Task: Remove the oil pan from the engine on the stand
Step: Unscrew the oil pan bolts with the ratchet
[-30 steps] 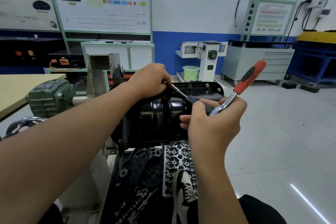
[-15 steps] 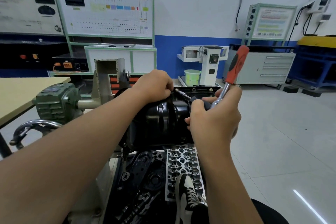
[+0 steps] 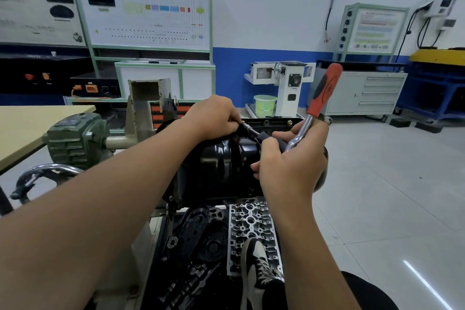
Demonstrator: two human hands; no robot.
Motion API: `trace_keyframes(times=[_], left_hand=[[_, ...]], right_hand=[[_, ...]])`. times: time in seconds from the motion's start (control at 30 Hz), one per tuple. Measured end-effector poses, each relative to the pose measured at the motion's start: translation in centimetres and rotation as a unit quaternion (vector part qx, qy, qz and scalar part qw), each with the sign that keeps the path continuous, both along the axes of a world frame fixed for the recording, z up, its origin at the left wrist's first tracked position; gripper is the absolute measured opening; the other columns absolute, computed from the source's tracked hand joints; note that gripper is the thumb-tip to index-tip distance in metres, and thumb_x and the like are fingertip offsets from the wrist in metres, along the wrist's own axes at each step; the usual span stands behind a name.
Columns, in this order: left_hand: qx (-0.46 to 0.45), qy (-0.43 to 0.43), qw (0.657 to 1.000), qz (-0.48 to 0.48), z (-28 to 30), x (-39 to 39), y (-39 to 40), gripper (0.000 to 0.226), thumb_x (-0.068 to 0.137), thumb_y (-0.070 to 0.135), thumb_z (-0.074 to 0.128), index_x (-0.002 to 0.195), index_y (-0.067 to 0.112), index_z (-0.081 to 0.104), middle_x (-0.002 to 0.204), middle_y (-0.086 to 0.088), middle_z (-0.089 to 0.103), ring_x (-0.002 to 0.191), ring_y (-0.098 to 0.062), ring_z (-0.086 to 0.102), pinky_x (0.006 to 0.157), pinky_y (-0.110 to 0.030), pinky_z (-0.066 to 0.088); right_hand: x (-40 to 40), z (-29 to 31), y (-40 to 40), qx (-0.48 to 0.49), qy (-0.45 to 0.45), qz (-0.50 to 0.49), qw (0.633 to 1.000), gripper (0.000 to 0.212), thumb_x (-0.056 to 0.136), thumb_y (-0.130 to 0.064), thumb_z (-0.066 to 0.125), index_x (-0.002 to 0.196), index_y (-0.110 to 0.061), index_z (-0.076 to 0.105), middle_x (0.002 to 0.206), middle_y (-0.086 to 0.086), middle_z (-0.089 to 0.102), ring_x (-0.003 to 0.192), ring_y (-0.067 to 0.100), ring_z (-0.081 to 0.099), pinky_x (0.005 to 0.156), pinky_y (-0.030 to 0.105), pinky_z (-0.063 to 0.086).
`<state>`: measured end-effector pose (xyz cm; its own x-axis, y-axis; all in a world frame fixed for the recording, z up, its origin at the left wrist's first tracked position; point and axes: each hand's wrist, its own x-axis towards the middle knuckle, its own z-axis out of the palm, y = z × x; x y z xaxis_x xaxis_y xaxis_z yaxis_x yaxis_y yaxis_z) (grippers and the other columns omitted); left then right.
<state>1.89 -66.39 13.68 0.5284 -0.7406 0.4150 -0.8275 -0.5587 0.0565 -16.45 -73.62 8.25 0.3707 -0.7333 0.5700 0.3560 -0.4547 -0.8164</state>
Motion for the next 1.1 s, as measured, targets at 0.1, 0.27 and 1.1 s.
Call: trace_keyframes(times=[0.1, 0.27, 1.1], left_hand=[[-0.002, -0.001, 1.000, -0.007, 0.0, 0.1, 0.0, 0.024, 0.094, 0.033, 0.063, 0.111, 0.036, 0.080, 0.081, 0.017, 0.049, 0.088, -0.017, 0.055, 0.070, -0.033, 0.047], [-0.003, -0.005, 1.000, -0.014, -0.1, 0.2, 0.0, 0.023, 0.094, 0.033, 0.064, 0.110, 0.034, 0.081, 0.079, 0.017, 0.048, 0.085, -0.015, 0.053, 0.069, -0.033, 0.047], [-0.015, -0.072, 0.983, -0.165, -2.3, -7.3, 2.0, 0.057, 0.095, 0.053, 0.040, 0.132, 0.019, 0.067, 0.110, 0.003, 0.072, 0.107, -0.020, 0.058, 0.093, -0.039, 0.049]], right_hand=[[-0.1, -0.1, 0.4, 0.052, -0.036, 0.016, 0.998, 0.042, 0.084, 0.001, 0.056, 0.090, -0.036, 0.039, 0.089, -0.002, 0.066, 0.053, 0.030, 0.069, 0.041, 0.032, 0.055], [-0.2, 0.2, 0.0, 0.092, -0.040, 0.027, 0.995, 0.042, 0.085, 0.003, 0.055, 0.088, -0.036, 0.038, 0.086, -0.003, 0.067, 0.043, 0.024, 0.067, 0.038, 0.028, 0.051], [-0.8, 0.1, 1.1, 0.149, -0.066, 0.039, 0.986, 0.022, 0.097, -0.039, 0.060, 0.116, -0.035, 0.049, 0.100, -0.006, 0.067, 0.078, 0.033, 0.071, 0.069, 0.053, 0.061]])
